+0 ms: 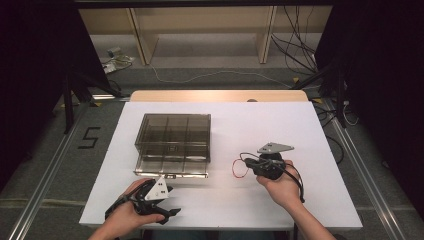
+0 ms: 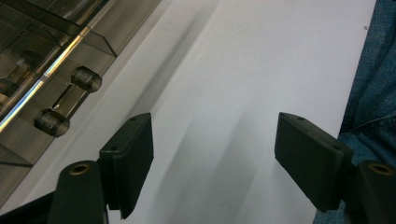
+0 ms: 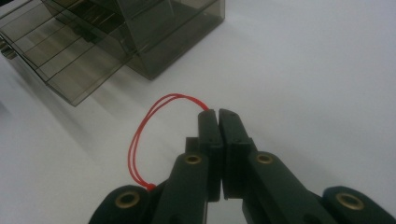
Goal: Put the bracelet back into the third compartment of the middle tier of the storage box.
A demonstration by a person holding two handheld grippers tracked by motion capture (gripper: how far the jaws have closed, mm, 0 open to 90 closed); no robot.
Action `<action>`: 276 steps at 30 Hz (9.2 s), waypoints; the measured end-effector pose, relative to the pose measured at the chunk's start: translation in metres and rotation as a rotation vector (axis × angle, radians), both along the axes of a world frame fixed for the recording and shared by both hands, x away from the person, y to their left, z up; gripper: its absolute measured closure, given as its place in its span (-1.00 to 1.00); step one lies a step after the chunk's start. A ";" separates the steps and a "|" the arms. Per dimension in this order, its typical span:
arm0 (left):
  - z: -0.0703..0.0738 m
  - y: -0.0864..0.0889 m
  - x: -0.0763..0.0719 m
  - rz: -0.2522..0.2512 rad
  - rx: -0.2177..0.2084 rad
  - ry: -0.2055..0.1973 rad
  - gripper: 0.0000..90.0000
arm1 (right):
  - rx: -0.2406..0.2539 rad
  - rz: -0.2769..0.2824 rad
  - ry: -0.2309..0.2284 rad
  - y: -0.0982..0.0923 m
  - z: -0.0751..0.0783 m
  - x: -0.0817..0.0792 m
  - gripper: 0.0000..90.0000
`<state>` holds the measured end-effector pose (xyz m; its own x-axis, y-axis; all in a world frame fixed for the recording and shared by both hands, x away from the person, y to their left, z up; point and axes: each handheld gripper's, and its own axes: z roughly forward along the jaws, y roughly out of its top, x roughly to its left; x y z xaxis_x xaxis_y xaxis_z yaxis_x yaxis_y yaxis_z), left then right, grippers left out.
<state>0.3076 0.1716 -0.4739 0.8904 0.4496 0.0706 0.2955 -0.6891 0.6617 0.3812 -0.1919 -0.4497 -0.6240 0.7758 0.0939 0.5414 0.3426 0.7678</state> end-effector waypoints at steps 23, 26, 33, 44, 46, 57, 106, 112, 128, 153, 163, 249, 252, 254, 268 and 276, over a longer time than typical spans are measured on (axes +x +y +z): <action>0.001 -0.001 0.000 -0.004 0.000 -0.002 -0.37 | 0.011 0.015 -0.002 0.016 0.003 0.002 0.98; 0.001 -0.001 0.000 -0.003 0.000 -0.002 -0.37 | 0.014 0.018 -0.013 0.017 0.005 0.002 0.98; 0.001 -0.001 0.000 -0.002 0.001 -0.002 -0.37 | 0.015 0.028 -0.019 0.020 0.008 0.002 0.98; 0.001 0.000 0.000 -0.002 0.001 -0.002 -0.37 | 0.020 0.027 -0.029 0.024 0.010 0.003 0.98; 0.001 0.000 0.000 -0.001 -0.001 -0.004 -0.37 | 0.023 0.027 -0.026 0.025 0.010 0.003 0.98; 0.001 0.000 0.000 -0.001 0.001 -0.002 -0.37 | 0.027 0.034 -0.033 0.029 0.010 0.004 0.98; 0.001 0.000 0.000 -0.005 0.005 -0.003 -0.37 | 0.038 0.051 -0.045 0.043 0.015 0.006 0.98; 0.001 0.000 0.000 -0.003 0.004 -0.005 -0.37 | 0.036 0.056 -0.040 0.045 0.015 0.007 0.98; 0.001 0.001 0.000 -0.006 0.007 -0.006 -0.37 | 0.040 0.059 -0.056 0.050 0.018 0.008 0.98; 0.001 0.001 0.000 -0.007 0.004 -0.007 -0.37 | 0.045 0.070 -0.065 0.058 0.022 0.009 0.98; 0.001 0.001 0.000 -0.008 0.003 -0.007 -0.37 | 0.044 0.074 -0.072 0.061 0.023 0.010 0.98; 0.002 0.001 0.000 -0.008 0.002 -0.007 -0.37 | 0.038 0.129 -0.102 0.092 0.027 0.012 0.98; 0.002 0.001 0.000 -0.007 0.002 -0.006 -0.37 | 0.039 0.131 -0.101 0.093 0.027 0.012 0.97; 0.002 0.001 0.000 -0.008 0.004 -0.006 -0.37 | 0.039 0.131 -0.101 0.093 0.028 0.013 0.98; 0.002 0.001 0.001 -0.009 0.003 -0.007 -0.37 | 0.035 0.137 -0.105 0.098 0.027 0.014 0.97; 0.002 0.001 0.000 -0.009 0.003 -0.006 -0.37 | 0.029 0.144 -0.102 0.102 0.026 0.014 0.97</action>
<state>0.3080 0.1728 -0.4720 0.8940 0.4413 0.0773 0.2853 -0.6940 0.6611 0.3955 -0.0901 -0.4239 -0.7356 0.6759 0.0453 0.4071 0.3876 0.8271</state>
